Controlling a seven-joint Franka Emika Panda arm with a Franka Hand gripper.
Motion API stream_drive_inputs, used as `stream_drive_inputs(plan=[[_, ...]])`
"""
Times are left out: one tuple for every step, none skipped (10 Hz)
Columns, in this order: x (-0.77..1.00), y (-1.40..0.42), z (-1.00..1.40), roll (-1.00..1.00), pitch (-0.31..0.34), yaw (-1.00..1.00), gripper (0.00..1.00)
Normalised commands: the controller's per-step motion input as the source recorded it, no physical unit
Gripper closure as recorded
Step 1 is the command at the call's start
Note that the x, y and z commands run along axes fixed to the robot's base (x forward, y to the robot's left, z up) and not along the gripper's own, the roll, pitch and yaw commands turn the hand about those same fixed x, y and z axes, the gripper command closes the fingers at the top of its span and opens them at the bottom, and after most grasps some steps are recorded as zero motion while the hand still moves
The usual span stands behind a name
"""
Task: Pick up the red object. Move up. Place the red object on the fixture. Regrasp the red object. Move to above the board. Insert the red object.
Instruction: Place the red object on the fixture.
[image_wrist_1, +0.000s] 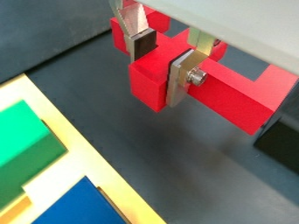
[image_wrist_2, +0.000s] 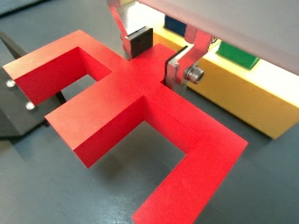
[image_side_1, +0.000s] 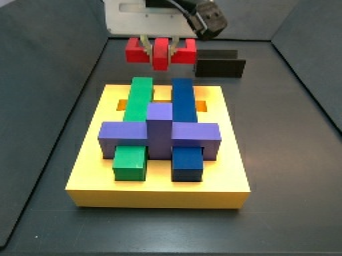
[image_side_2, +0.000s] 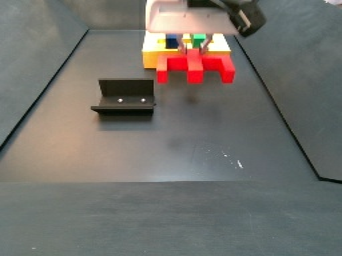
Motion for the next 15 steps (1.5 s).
stream_drive_inputs(plan=[[0.00, -0.02, 0.00, 0.00, 0.000, 0.00, 1.00], [-0.03, 0.03, 0.03, -0.07, -0.031, -0.09, 1.00], [0.02, 0.50, 0.46, -0.68, -0.037, 0.00, 1.00], [0.01, 0.51, 0.60, -0.72, -0.077, 0.00, 1.00], [0.11, 0.56, 0.71, -0.84, -0.051, 0.00, 1.00], [0.22, 0.53, 0.54, -1.00, -0.149, 0.00, 1.00], [0.25, 0.44, 0.47, -1.00, -0.197, 0.00, 1.00], [0.37, 0.28, 0.33, -1.00, -0.137, -0.05, 1.00], [0.60, 0.29, 0.22, -1.00, 0.000, -0.03, 1.00], [0.59, 0.30, 0.21, -1.00, 0.000, -0.01, 1.00], [0.60, 0.16, 0.00, -0.98, -0.066, -0.15, 1.00], [0.61, 0.22, 0.00, -0.97, -0.077, -0.17, 1.00], [0.73, 0.25, -0.04, -0.86, 0.000, -0.15, 1.00], [0.74, 0.24, -0.07, -0.85, 0.000, -0.16, 1.00], [0.75, 0.19, -0.13, -0.88, 0.000, -0.16, 1.00]])
